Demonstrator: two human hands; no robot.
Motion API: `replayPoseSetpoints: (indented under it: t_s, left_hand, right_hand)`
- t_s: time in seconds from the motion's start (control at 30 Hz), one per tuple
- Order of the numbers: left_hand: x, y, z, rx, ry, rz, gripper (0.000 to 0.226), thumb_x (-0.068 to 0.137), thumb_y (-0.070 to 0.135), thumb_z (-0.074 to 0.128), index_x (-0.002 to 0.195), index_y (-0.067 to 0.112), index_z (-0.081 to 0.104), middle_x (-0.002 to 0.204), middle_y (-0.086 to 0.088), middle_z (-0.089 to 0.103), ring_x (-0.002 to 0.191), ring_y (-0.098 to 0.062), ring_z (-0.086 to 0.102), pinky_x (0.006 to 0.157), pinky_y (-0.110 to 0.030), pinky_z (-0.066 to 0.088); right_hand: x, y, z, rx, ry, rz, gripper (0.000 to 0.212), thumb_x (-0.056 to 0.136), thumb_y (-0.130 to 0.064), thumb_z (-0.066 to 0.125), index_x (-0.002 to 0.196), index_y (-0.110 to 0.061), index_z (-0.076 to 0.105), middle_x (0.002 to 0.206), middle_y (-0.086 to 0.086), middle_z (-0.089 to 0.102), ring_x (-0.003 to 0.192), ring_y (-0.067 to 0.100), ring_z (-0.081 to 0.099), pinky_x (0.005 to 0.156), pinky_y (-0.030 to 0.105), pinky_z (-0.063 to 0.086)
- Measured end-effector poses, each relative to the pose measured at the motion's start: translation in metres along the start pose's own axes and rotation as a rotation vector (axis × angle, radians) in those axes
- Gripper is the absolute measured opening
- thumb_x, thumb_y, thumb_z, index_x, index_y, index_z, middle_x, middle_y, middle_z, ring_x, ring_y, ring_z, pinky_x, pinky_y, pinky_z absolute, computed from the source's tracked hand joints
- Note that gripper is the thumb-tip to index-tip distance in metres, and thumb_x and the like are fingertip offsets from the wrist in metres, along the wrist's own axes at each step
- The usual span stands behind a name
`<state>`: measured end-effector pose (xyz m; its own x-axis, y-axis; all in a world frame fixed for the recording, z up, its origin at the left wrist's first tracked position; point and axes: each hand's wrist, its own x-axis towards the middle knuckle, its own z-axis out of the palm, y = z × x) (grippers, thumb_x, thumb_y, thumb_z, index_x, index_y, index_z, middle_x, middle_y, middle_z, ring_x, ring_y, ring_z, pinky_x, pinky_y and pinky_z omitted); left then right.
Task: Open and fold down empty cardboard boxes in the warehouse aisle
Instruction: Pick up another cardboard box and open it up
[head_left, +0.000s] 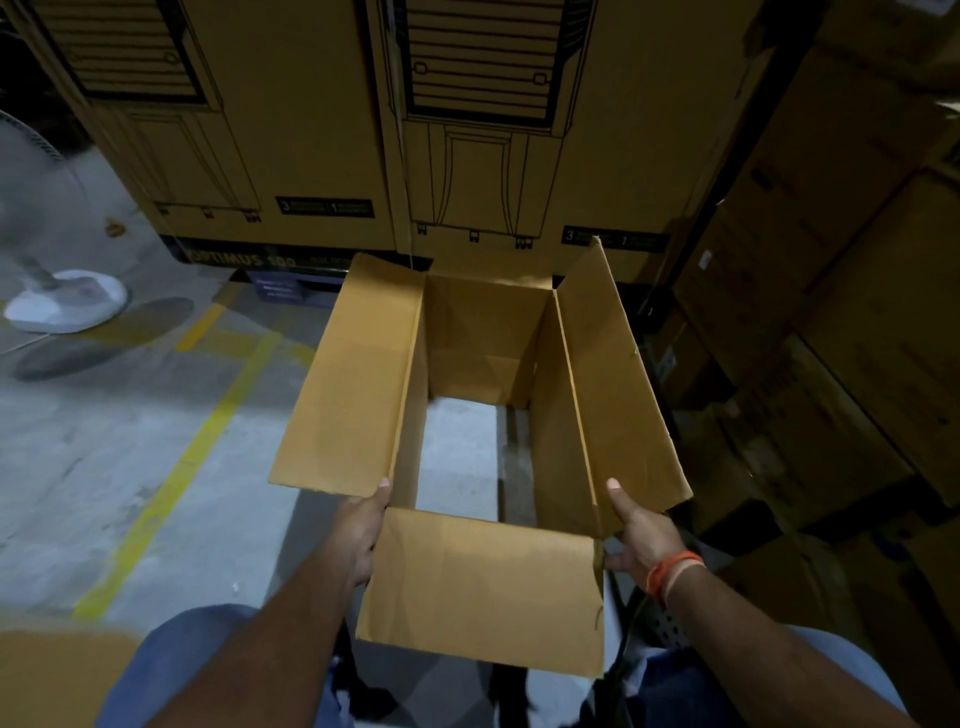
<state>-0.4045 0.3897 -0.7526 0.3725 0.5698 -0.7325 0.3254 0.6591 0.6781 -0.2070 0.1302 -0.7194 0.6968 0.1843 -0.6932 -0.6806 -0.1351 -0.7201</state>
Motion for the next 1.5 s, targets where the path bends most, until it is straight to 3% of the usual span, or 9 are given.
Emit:
replayPoseSetpoints:
  t_s: [0.17, 0.6, 0.8, 0.83, 0.87, 0.9, 0.93, 1.27, 1.5]
  left_hand:
    - [-0.004, 0.008, 0.008, -0.007, -0.022, 0.037, 0.049, 0.106, 0.043, 0.048, 0.118, -0.002, 0.064, 0.107, -0.026, 0.073, 0.086, -0.038, 0.072, 0.083, -0.056, 0.058]
    - [-0.01, 0.052, -0.001, -0.313, -0.312, -0.02, 0.038, 0.097, 0.042, 0.052, 0.081, 0.008, 0.061, 0.051, -0.004, 0.061, 0.044, -0.019, 0.063, 0.046, -0.026, 0.056]
    - [-0.034, 0.053, 0.018, -0.446, -0.237, 0.057, 0.072, 0.098, 0.05, 0.056, 0.159, 0.033, 0.021, 0.092, 0.003, 0.07, 0.05, -0.025, 0.069, 0.05, -0.032, 0.057]
    - [-0.041, 0.052, 0.023, -0.444, -0.24, 0.076, 0.075, 0.099, 0.052, 0.054, 0.159, 0.034, 0.012, 0.071, 0.017, 0.029, 0.047, -0.024, 0.067, 0.052, -0.032, 0.056]
    - [-0.042, 0.05, 0.025, -0.435, -0.235, 0.084, 0.075, 0.1, 0.053, 0.051, 0.159, 0.033, 0.01, 0.139, 0.015, -0.007, 0.046, -0.023, 0.065, 0.053, -0.031, 0.055]
    - [-0.045, 0.05, 0.028, -0.428, -0.257, 0.09, 0.071, 0.1, 0.057, 0.049, 0.159, 0.033, 0.019, 0.066, 0.012, 0.032, 0.049, -0.023, 0.067, 0.056, -0.031, 0.055]
    - [-0.045, 0.049, 0.029, -0.415, -0.297, 0.088, 0.067, 0.098, 0.062, 0.049, 0.157, 0.033, 0.035, 0.089, -0.004, 0.072, 0.057, -0.024, 0.069, 0.06, -0.032, 0.057]
    - [-0.057, 0.032, 0.057, -0.501, -0.294, 0.098, 0.069, 0.089, 0.082, 0.039, 0.087, 0.02, 0.07, 0.078, -0.008, 0.068, 0.073, -0.026, 0.068, 0.07, -0.037, 0.058]
    - [-0.069, 0.004, 0.111, -0.168, -0.377, 0.053, 0.098, 0.069, 0.082, 0.071, 0.153, 0.043, 0.038, 0.139, -0.012, 0.062, 0.125, -0.038, 0.06, 0.102, -0.059, 0.049]
  right_hand:
    - [-0.012, -0.008, 0.001, 0.025, -0.012, -0.036, 0.039, 0.093, -0.04, 0.068, 0.123, -0.019, 0.054, 0.121, 0.012, 0.064, 0.102, 0.033, 0.064, 0.069, 0.054, 0.057]
    - [-0.029, -0.014, -0.005, 0.122, -0.01, -0.083, 0.027, 0.1, -0.036, 0.059, 0.111, -0.011, 0.058, 0.109, 0.013, 0.068, 0.093, 0.036, 0.067, 0.068, 0.046, 0.056]
    - [-0.04, -0.013, -0.006, -0.062, -0.028, -0.152, 0.042, 0.099, -0.045, 0.057, 0.128, -0.015, 0.052, 0.119, 0.013, 0.064, 0.089, 0.025, 0.065, 0.063, 0.041, 0.056]
    - [-0.041, -0.013, -0.008, -0.103, -0.021, -0.164, 0.048, 0.098, -0.047, 0.057, 0.13, -0.013, 0.053, 0.119, 0.013, 0.064, 0.087, 0.023, 0.065, 0.065, 0.042, 0.056]
    - [-0.041, -0.013, -0.01, -0.144, -0.017, -0.166, 0.056, 0.096, -0.05, 0.057, 0.134, -0.01, 0.052, 0.118, 0.013, 0.063, 0.086, 0.022, 0.064, 0.068, 0.042, 0.055]
    - [-0.041, -0.012, -0.013, -0.17, -0.019, -0.165, 0.061, 0.096, -0.052, 0.057, 0.138, -0.008, 0.05, 0.117, 0.011, 0.063, 0.086, 0.021, 0.063, 0.069, 0.042, 0.055]
    - [-0.045, -0.012, -0.014, -0.176, -0.024, -0.167, 0.062, 0.096, -0.05, 0.057, 0.141, -0.008, 0.048, 0.116, 0.01, 0.062, 0.085, 0.02, 0.062, 0.065, 0.04, 0.054]
    - [-0.095, 0.007, -0.022, -0.305, -0.119, -0.222, 0.054, 0.099, -0.044, 0.056, 0.144, -0.023, 0.037, 0.132, 0.009, 0.054, 0.095, 0.025, 0.061, 0.042, 0.021, 0.05]
    - [-0.122, 0.044, -0.033, -0.687, -0.295, -0.376, 0.027, 0.092, -0.048, 0.063, 0.102, -0.023, 0.064, 0.091, 0.009, 0.073, 0.074, 0.018, 0.072, 0.063, 0.042, 0.061]
